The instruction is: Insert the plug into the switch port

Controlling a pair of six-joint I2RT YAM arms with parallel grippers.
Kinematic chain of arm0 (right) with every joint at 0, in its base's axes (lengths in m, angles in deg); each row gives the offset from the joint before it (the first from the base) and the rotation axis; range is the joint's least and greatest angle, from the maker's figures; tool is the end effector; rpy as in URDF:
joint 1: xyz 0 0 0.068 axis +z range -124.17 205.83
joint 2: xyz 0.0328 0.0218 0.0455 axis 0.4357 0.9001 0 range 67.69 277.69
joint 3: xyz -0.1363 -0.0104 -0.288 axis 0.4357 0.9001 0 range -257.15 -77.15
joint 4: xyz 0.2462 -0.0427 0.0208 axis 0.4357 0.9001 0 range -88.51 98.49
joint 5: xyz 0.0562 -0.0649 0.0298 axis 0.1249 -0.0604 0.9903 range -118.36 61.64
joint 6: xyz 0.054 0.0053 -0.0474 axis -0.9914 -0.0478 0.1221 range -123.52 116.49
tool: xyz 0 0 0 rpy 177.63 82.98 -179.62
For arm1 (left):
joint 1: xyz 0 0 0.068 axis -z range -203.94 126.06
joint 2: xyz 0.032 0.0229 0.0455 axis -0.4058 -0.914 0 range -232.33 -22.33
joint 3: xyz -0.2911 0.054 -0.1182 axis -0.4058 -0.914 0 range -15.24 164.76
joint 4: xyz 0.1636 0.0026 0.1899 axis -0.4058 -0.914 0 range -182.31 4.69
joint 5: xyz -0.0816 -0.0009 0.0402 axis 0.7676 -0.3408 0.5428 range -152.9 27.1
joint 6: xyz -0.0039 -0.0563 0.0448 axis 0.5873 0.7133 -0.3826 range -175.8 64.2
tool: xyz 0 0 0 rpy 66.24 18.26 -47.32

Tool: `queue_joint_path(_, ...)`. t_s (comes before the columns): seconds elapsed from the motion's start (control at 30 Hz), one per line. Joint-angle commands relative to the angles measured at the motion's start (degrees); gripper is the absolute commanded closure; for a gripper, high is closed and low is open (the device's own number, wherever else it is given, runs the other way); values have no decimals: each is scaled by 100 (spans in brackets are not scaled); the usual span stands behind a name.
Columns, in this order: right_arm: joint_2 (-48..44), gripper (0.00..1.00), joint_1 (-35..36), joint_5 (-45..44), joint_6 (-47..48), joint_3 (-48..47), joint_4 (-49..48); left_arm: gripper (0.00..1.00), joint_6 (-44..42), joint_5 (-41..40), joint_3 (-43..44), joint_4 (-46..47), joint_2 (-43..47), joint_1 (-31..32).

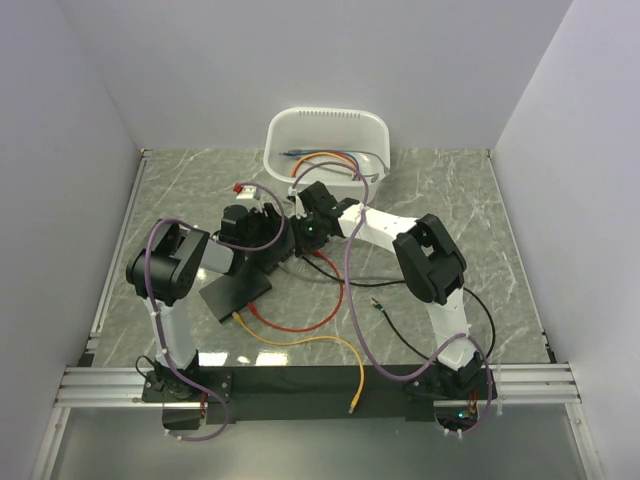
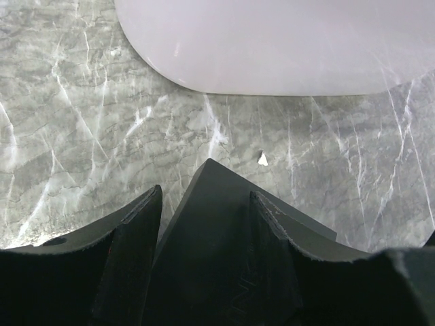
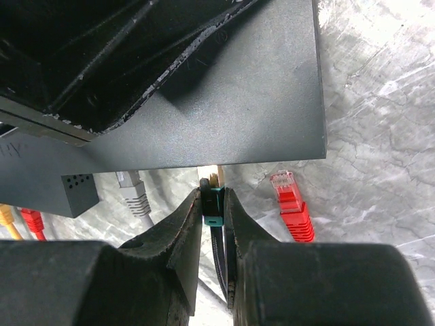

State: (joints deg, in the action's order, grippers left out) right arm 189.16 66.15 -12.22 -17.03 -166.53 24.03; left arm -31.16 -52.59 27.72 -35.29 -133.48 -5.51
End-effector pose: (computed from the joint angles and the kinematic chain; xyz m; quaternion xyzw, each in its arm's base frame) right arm 0.3614 0.3285 0.1988 -0.2602 0.9077 0.2554 0.2076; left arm 0.3769 -0.1369 0.1679 0.0089 0.8083 -0.2821 0.5167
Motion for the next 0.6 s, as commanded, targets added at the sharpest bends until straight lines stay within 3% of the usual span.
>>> queue_joint_path(0.0,-256,100,99,109,-502,-466,-2210,42,480,1009,-323,-1091,-108,512)
queue_joint_path(0.3,-53,100,117,-1218,-784,-441,-2245,43,550,719,-271,-1337,-249,758)
queue_joint_path(0.57,-282,100,231,-1315,-793,219,-3669,44,761,754,-385,-1170,-407,934)
